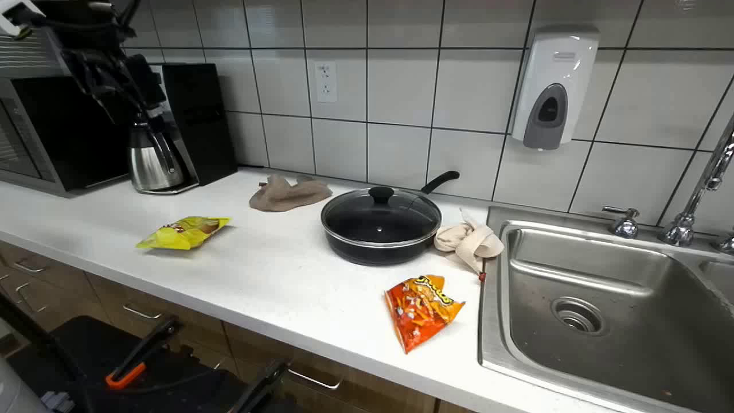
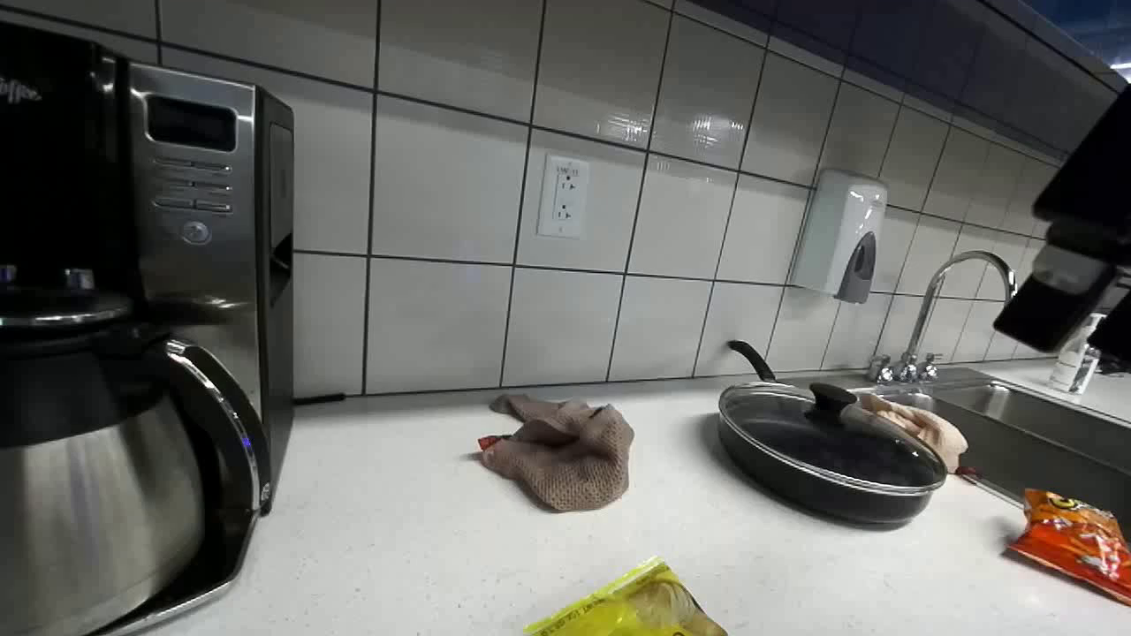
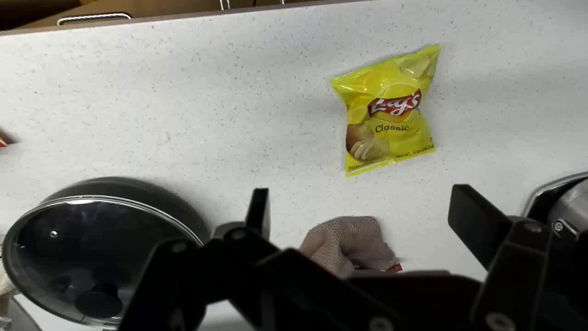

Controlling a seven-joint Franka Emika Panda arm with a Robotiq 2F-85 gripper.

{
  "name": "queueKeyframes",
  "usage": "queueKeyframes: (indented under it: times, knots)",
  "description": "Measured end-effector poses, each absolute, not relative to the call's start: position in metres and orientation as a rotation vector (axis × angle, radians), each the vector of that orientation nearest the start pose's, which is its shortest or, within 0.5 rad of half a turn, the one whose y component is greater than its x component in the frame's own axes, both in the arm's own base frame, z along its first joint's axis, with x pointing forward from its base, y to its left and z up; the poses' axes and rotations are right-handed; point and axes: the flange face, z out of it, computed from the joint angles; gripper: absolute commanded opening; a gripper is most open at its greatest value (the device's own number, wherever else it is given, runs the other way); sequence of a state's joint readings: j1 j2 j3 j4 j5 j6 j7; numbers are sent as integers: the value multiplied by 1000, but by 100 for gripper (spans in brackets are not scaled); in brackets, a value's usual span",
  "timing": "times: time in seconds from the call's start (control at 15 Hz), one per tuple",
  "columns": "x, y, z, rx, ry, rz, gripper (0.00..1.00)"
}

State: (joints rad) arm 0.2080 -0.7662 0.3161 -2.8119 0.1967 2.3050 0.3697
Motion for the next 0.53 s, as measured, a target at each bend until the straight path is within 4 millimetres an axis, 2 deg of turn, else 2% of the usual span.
queueKeyframes:
  times: [0.53]
  knots:
    - [293,164,421,-3077,29,-366,100]
